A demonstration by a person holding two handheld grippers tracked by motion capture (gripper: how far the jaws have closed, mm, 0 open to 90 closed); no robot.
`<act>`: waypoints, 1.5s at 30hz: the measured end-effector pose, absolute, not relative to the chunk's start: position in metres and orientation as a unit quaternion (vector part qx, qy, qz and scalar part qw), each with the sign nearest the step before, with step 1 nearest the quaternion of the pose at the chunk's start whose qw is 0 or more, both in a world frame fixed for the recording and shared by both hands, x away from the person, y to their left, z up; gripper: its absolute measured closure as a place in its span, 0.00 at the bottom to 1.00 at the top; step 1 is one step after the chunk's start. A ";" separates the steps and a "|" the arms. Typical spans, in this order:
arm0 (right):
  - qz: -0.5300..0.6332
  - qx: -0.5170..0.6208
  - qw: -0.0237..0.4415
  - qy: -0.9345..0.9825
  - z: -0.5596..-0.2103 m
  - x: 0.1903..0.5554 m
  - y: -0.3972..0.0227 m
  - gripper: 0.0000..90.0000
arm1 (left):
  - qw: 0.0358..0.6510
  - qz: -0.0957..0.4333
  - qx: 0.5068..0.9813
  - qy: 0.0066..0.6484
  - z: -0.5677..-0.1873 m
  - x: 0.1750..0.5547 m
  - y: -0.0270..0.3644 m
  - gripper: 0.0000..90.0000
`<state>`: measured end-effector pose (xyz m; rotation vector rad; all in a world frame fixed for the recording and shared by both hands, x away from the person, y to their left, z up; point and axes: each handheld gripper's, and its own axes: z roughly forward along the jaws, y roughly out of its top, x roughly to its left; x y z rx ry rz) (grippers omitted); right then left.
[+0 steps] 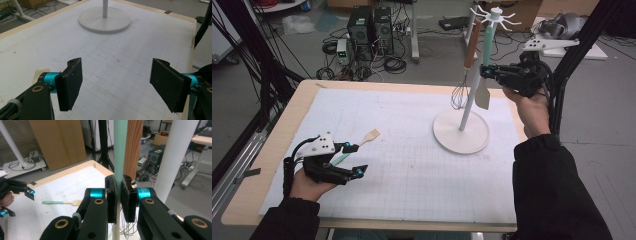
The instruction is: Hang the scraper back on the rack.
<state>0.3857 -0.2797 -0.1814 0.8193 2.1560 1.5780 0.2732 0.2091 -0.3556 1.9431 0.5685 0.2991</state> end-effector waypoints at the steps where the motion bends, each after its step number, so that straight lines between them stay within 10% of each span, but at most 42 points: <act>1: 0.556 0.290 0.170 0.760 -0.182 0.386 -0.280 0.94 | 0.521 0.125 0.810 0.237 -0.356 0.273 0.209 0.29; 19: 0.553 0.306 0.172 0.756 -0.184 0.389 -0.282 0.92 | 0.519 0.126 0.812 0.234 -0.355 0.273 0.209 0.29; 45: 0.571 0.303 0.187 0.740 -0.186 0.367 -0.291 0.63 | 0.522 0.133 0.807 0.243 -0.356 0.274 0.213 0.29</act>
